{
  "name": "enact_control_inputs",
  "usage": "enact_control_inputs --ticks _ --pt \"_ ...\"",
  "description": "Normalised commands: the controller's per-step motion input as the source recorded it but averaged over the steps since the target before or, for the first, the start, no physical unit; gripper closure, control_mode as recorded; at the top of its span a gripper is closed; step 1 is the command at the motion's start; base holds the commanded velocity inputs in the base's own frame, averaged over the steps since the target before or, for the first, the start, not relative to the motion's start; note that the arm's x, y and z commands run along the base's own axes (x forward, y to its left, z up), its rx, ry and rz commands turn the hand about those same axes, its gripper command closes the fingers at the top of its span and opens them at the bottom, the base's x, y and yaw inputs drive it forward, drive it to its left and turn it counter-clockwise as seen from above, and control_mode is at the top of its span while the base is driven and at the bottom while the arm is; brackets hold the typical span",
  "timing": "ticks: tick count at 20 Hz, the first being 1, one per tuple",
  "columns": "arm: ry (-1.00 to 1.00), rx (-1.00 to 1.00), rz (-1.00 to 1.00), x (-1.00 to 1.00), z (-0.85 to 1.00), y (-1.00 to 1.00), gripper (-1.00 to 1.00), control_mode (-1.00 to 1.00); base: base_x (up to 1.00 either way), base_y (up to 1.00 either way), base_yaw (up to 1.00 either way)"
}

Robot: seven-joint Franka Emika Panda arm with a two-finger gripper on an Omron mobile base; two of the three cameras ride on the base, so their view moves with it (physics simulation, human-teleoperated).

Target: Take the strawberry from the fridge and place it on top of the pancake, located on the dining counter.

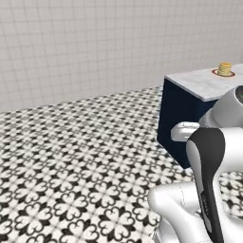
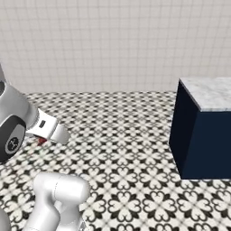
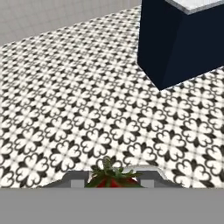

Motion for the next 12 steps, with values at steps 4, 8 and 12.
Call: enact_control_inputs --ticks 4,8,12 --pt "0.00 0.00 0.00 0.00 0.00 0.00 1.00 1.00 1.00 0.00 -0.20" --pt "0.00 0.00 0.00 0.00 0.00 0.00 1.00 1.00 1.00 0.00 -0.20" --pt "0.00 0.00 0.00 0.00 0.00 0.00 1.00 1.00 1.00 0.00 -0.19"
